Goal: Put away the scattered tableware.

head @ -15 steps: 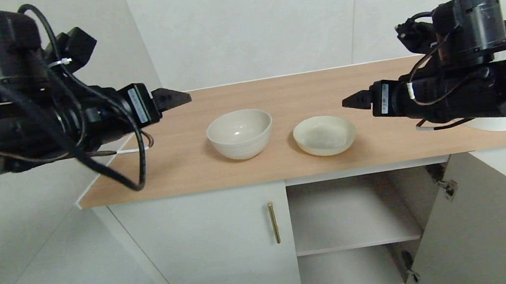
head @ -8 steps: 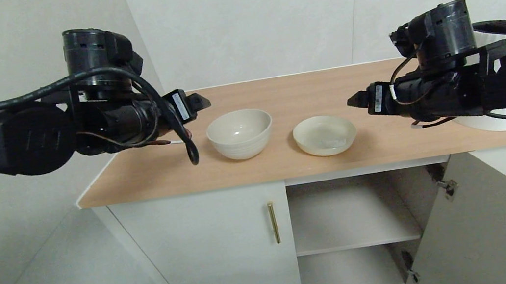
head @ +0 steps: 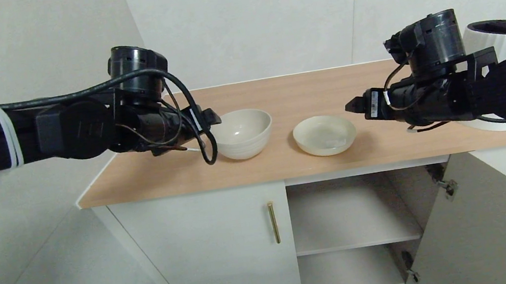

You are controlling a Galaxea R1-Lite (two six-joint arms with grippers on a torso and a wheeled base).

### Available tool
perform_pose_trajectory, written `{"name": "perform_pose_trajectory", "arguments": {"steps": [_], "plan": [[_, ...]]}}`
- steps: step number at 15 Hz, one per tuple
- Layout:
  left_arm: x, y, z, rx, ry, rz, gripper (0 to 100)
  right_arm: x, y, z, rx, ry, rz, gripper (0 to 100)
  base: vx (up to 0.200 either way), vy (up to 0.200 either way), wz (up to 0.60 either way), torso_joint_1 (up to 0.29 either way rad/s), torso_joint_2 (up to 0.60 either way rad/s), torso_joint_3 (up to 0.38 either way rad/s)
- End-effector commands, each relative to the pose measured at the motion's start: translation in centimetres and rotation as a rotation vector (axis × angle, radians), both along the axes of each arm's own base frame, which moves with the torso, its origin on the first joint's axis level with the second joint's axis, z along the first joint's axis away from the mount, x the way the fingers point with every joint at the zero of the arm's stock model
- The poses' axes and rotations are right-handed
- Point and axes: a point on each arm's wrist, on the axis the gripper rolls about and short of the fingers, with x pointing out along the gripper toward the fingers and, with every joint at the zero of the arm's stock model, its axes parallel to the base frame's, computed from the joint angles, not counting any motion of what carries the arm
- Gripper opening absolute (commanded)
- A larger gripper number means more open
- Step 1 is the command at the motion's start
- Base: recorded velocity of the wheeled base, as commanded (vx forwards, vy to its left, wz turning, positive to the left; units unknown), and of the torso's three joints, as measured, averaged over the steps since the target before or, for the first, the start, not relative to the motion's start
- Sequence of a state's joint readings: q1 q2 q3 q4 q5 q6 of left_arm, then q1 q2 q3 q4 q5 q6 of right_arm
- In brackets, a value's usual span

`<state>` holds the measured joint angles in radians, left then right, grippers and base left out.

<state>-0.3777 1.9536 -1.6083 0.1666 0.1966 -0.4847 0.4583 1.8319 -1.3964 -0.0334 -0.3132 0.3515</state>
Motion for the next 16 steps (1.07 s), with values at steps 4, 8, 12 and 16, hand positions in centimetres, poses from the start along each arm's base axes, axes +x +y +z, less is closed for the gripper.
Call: {"name": "perform_pose_trajectory", "arguments": {"steps": [4, 8, 12, 16], "plan": [[1.3, -0.5, -1.9, 0.013, 0.036, -0.001, 100, 0.1, 0.1, -0.2, -0.003, 0.004, -0.001, 100, 0.000, 0.000, 0.00, 0.000, 0.00, 0.000], [2.1, -0.8, -2.5, 0.014, 0.043, -0.002, 100, 0.2, 0.1, -0.3, -0.001, -0.003, 0.000, 100, 0.000, 0.000, 0.00, 0.000, 0.00, 0.000], [2.1, -0.9, -2.7, 0.015, 0.047, -0.003, 0, 0.4, 0.2, -0.5, -0.005, 0.002, 0.000, 100, 0.000, 0.000, 0.00, 0.000, 0.00, 0.000], [1.7, -0.8, -2.1, 0.011, 0.035, 0.002, 0, 0.6, 0.3, -0.9, -0.013, 0.011, -0.003, 100, 0.000, 0.000, 0.00, 0.000, 0.00, 0.000]]}}
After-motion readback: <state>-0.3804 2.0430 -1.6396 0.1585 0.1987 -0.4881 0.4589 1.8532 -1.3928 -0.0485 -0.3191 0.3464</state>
